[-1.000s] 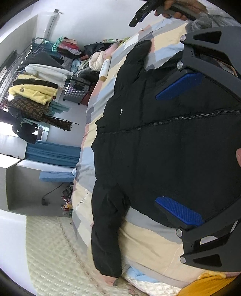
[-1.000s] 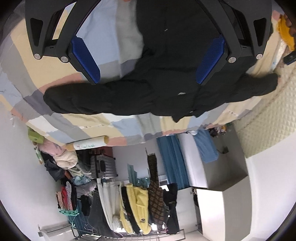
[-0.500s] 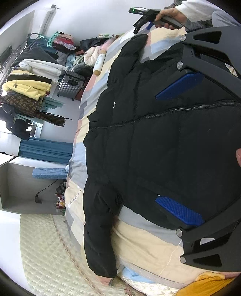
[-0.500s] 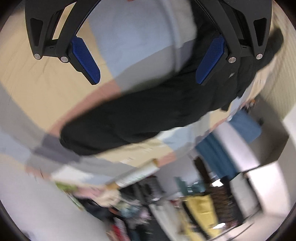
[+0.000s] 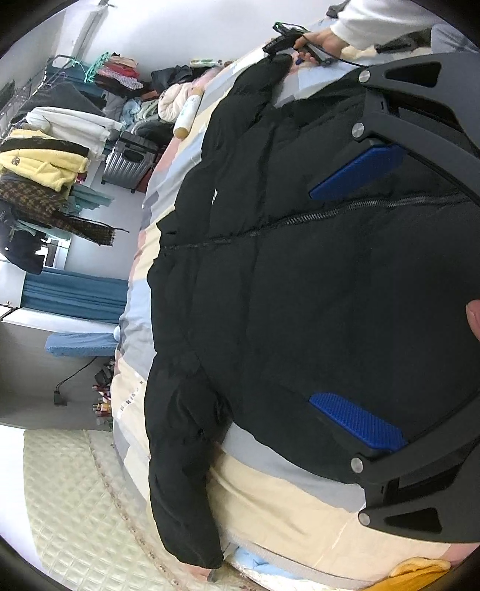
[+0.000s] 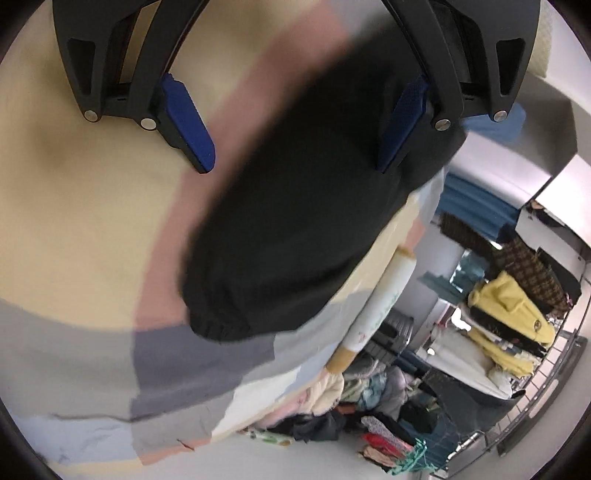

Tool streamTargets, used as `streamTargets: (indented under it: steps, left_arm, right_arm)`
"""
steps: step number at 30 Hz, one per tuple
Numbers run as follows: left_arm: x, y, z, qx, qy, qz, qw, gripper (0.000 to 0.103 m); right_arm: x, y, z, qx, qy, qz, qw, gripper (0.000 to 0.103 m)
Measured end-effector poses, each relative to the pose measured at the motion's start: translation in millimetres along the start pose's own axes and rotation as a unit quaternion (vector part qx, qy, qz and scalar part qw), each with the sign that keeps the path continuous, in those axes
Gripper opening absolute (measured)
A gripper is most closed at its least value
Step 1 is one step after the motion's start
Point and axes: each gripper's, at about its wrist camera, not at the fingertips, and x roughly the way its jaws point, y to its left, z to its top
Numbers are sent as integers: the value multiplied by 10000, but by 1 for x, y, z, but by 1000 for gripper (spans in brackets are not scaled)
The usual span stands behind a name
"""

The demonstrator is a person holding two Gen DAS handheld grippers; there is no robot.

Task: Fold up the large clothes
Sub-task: 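Grasp the cuff of the black jacket sleeve with the right gripper, then lift the sleeve and fold it across the jacket front with the right gripper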

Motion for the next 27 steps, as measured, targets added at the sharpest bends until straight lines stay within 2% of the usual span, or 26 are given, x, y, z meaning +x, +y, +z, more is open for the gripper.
streamTargets:
  steps: [2,6,11,12,14,16,18,22,27]
  left_arm:
    - [6,2,0,-30,21,50,10000,103]
    - [21,7,1,-151,80,35,9998,103]
    - [35,10,-1,-257,173,-53,9995,103]
    - [36,9,-2,-247,201,-61,9995,103]
    - [38,9,-3,-215,228,-22,9995,103]
    - [37,9,-4,-179,220,4,9996,103]
    - [34,10,-3,-168,184,8,9997,103]
    - [27,11,-2,-163,98,-38,9998,103]
    - [17,13,-1,-198,-5,-178,9996,103]
  right_arm:
    - [9,4,8,-216,-103,26,9997,83]
    - [33,6,14,-368,9,65,9993,84]
    - [41,17,18,-571,1,113,9983,84]
    - [40,18,19,-578,-45,124,9982,80]
    - [36,23,20,-624,-98,176,9978,65]
    - [29,29,22,-754,-158,183,9969,28]
    - [20,37,25,-910,-144,167,9956,16]
    - [-11,56,35,-1217,-344,23,9920,8]
    - [-56,81,56,-1291,-616,-2,9897,6]
